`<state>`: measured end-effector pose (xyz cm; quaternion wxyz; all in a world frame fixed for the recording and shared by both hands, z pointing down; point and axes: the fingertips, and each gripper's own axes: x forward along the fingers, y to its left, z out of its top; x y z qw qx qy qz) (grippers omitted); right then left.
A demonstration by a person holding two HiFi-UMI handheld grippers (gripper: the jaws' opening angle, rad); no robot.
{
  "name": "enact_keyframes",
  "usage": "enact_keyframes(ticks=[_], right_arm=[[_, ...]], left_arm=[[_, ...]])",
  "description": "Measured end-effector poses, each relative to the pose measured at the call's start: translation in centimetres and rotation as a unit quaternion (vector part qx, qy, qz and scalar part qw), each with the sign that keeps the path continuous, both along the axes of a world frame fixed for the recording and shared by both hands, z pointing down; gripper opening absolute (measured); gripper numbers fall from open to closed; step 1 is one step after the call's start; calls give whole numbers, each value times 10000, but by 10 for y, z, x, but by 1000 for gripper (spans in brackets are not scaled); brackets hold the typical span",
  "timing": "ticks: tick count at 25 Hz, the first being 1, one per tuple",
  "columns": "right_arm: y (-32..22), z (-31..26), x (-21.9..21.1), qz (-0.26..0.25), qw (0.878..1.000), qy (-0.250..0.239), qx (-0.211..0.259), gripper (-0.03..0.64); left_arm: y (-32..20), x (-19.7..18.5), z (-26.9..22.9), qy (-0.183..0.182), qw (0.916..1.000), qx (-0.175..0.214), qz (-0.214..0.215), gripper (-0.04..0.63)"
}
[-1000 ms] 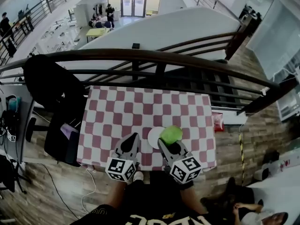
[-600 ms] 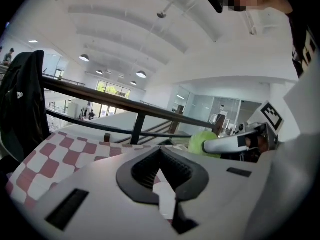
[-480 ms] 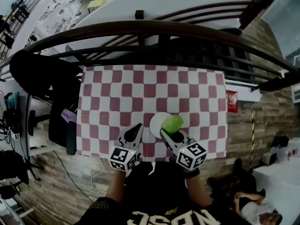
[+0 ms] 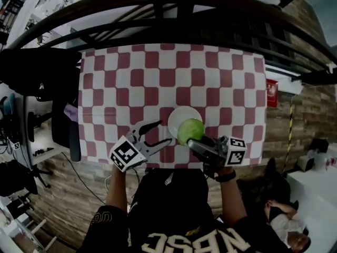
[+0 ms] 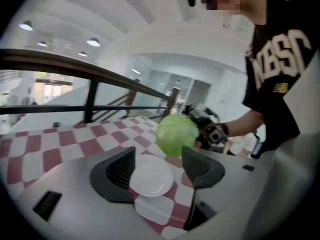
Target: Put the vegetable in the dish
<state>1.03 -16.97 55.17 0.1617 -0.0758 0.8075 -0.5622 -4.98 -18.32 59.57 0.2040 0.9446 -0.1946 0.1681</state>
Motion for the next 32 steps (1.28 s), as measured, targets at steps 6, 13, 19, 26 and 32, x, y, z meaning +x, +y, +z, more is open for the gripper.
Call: enact_keyframes(ticks=[6, 13, 19, 26, 32], right_arm=[[28, -21, -2, -1147, 9879, -733, 740, 92], [54, -34, -21, -2188, 9646, -960, 1111, 92], [50, -39, -31, -2168, 9626, -1094, 1203, 92], [49, -17, -33, -2444, 9627, -649, 966, 94], [37, 11, -31, -2139, 9747, -187, 615, 114]], left_arm=[[27, 38, -24, -262, 9810, 419, 1878, 433], [55, 56, -54, -735, 9412, 1287, 3036, 471], [54, 56, -54, -895, 9361, 1477, 3065, 460], [52, 56, -29, -1208, 9389, 1225, 2981, 448], [44, 56, -4, -1191, 9487, 859, 2798, 445]])
